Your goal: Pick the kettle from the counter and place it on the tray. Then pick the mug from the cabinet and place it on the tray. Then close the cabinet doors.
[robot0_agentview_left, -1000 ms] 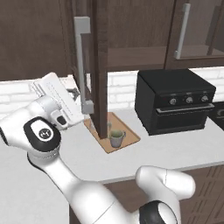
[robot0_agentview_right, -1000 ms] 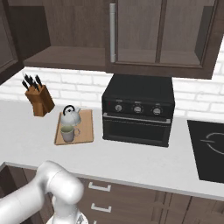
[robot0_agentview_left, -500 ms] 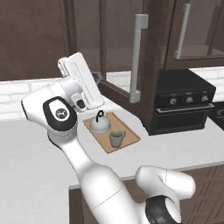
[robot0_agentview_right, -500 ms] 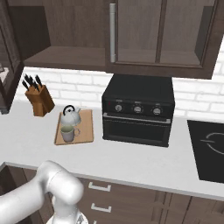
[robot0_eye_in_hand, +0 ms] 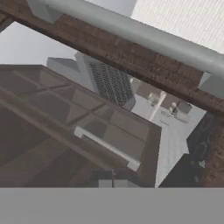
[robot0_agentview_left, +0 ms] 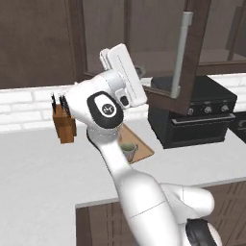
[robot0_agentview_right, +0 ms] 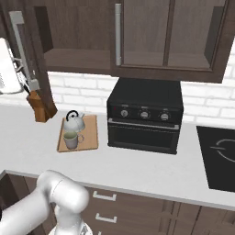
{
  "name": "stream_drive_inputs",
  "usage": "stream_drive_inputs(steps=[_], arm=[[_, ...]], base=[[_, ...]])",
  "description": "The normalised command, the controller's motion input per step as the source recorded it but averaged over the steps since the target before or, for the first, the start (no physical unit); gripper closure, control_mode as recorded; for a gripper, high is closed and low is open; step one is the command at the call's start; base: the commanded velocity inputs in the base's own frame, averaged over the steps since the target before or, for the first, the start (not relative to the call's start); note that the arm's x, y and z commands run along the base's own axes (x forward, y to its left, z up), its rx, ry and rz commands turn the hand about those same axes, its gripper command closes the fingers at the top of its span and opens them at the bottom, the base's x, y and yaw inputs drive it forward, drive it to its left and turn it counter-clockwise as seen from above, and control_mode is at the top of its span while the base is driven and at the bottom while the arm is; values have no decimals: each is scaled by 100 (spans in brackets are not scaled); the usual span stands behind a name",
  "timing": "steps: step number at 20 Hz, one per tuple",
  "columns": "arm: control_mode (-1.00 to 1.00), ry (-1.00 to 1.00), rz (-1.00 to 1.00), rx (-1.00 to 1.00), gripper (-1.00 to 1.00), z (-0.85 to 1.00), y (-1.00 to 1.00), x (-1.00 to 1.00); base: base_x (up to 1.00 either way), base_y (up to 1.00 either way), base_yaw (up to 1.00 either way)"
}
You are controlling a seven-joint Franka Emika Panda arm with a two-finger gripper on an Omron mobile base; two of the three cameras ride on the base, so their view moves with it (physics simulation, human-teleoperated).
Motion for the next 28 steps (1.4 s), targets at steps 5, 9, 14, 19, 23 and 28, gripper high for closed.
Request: stream_drive_inputs(steps=[5,9,14,19,23,28], arm=[[-100,1,19,16,100,28,-57,23],[-100,10,32,17,100,5,-47,74],[-100,13,38,11,100,0,-44,80],[-100,21,42,6,100,-4,-41,90],[-100,17,44,1,100,-20,-25,94],[-100,17,35,3,100,-28,-5,100]], base=[[0,0,0],[0,0,0],[0,0,0],[0,0,0],[0,0,0],[0,0,0]])
